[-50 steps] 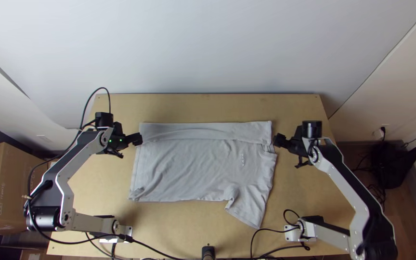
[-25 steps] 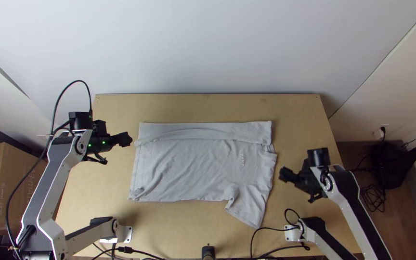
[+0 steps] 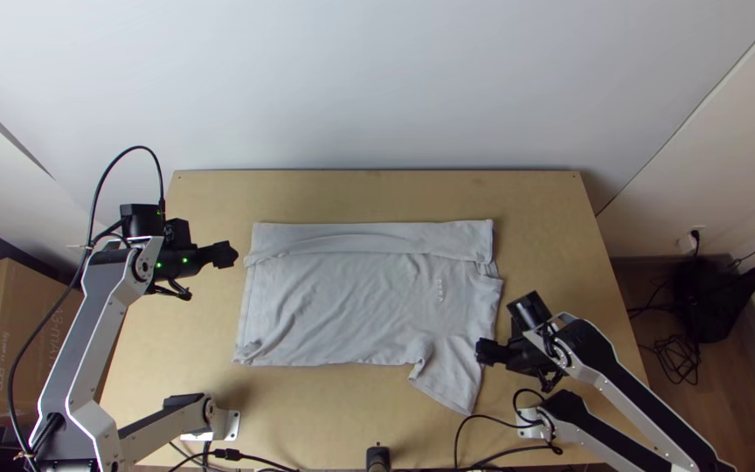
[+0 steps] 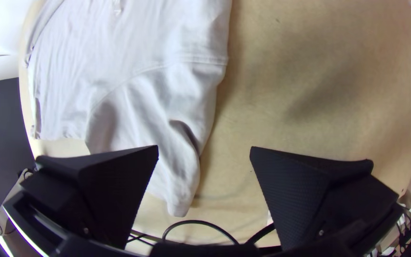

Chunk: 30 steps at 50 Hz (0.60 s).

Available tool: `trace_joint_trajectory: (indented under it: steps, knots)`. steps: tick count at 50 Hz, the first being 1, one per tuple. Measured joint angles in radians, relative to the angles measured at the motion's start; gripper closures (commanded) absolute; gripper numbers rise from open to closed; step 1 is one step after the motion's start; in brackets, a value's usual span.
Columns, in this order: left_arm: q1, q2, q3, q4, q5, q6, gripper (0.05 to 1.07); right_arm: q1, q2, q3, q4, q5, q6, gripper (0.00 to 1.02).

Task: Fold the t-shirt

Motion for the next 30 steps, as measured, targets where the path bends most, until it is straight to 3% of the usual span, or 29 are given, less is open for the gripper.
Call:
trace_joint_trajectory:
  steps: [6,22,26,30]
  knots:
    - [0.0,-0.002,0.0,0.0,0.0,0.0,0.1,0.036,0.043,-0.011,0.015,-0.001,0.003,0.42]
    - [0.0,-0.017,-0.001,0.0,0.0,0.0,0.1,0.126,0.156,-0.013,0.043,-0.023,0.003,0.49]
    - [0.0,-0.023,-0.002,0.0,0.0,0.0,0.1,0.138,0.184,-0.013,0.056,-0.033,-0.002,0.58]
    - [0.0,-0.027,-0.002,-0.005,0.0,0.0,0.1,0.154,0.208,-0.013,0.082,-0.044,-0.01,0.59]
